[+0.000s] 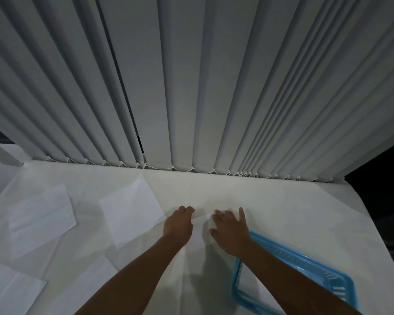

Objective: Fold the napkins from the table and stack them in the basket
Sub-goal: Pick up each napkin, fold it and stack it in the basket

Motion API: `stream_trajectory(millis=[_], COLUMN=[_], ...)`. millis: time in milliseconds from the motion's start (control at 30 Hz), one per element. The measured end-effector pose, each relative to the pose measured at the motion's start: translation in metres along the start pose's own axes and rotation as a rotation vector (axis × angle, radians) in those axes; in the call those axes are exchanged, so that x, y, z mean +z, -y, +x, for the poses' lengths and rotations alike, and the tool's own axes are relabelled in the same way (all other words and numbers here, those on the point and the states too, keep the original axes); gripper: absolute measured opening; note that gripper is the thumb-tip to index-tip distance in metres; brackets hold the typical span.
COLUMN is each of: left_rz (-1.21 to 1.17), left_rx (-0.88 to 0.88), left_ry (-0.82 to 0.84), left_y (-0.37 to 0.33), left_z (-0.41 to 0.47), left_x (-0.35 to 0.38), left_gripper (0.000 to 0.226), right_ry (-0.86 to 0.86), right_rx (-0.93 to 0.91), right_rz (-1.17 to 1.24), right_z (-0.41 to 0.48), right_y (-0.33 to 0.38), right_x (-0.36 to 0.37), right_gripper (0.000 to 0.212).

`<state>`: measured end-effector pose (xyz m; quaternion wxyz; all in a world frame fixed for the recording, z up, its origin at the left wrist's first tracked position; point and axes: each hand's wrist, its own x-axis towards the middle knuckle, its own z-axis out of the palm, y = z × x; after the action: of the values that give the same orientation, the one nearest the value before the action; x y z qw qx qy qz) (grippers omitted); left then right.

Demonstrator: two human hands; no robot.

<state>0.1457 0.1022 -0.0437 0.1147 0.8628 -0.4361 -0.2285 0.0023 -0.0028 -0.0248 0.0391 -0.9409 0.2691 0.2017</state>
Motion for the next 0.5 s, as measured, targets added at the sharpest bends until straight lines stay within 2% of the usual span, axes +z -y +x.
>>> stream_trajectory(millis=[100, 167, 233, 300, 400, 500], left_rz=[0.005, -0.038, -0.175, -0.450, -0.932, -1.230], left_rx=[-0.069, -0.126, -0.206, -0.303, -0.420, -0.460], left_ry=[0.068, 0.116, 0.125, 0.091, 0.047, -0.040], left_y=[0.000, 0.000, -0.002, -0.004, -0.012, -0.024], left_z=[0.004, 0.006, 0.004, -0.002, -0.022, -0.048], left_x=[-0.004, -0.007, -0.013, -0.018, -0.027, -0.031], left_gripper=[0.030, 0.019, 0.008, 0.004, 0.008, 0.011], right_ry=[0.007, -0.037, -0.206, -0.386, -0.418, -0.312], right_rx=[0.050, 0.074, 0.090, 0.113, 0.184, 0.318], right_rz=[0.017, 0.130, 0.365, 0.636, 0.909, 1.165], right_z=[-0.004, -0.007, -0.015, -0.028, -0.054, -0.079], right_y=[-0.005, -0.007, -0.005, 0.000, 0.017, 0.034], right_x=[-0.006, -0.008, -0.007, -0.007, -0.009, -0.012], right_gripper=[0.053, 0.051, 0.055, 0.039, 0.016, 0.029])
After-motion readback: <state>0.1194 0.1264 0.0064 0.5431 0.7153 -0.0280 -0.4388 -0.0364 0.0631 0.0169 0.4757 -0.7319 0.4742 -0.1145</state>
